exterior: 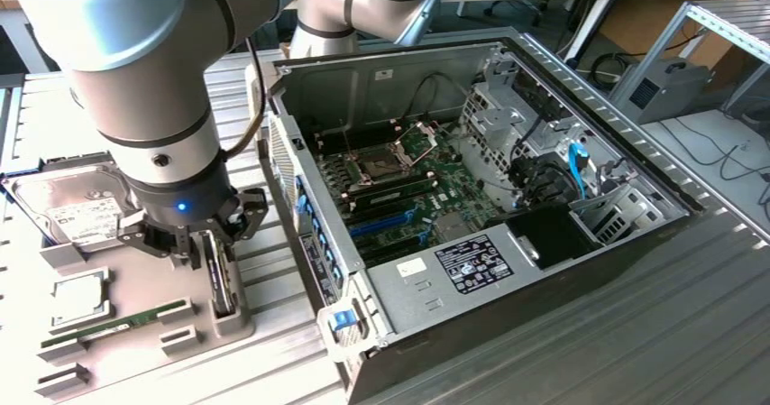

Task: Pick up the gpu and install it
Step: 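Pick up the gpu and move the gpu toward the slot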

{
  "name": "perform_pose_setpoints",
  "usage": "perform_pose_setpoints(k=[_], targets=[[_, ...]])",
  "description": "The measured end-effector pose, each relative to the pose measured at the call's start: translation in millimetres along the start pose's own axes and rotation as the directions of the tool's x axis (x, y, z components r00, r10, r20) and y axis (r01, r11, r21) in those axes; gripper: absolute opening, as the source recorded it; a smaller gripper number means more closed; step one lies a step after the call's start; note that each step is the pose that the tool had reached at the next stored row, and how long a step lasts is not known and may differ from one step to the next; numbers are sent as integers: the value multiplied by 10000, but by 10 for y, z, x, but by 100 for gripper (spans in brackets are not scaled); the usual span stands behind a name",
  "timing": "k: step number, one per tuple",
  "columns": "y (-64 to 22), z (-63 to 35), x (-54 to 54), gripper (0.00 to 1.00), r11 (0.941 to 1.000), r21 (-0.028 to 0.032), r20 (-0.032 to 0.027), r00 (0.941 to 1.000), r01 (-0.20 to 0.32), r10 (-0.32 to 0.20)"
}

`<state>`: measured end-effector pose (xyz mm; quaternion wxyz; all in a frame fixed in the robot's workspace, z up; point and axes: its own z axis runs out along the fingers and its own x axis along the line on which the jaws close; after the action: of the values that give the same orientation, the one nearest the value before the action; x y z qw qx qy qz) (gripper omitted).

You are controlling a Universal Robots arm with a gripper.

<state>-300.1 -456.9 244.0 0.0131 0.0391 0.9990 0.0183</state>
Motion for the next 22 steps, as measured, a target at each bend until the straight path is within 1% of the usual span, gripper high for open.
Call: perform_pose_setpoints(k=[3, 16, 19, 22], targets=[[-1, 19, 1, 42, 10000, 0, -1, 10000, -6, 6], [-1, 34, 1, 42, 10000, 0, 0, 10000, -7, 7], [-1, 35, -4, 42, 10000, 2, -22, 10000, -8, 8], [-1, 34, -6, 42, 10000, 3, -28, 10000, -8, 8]])
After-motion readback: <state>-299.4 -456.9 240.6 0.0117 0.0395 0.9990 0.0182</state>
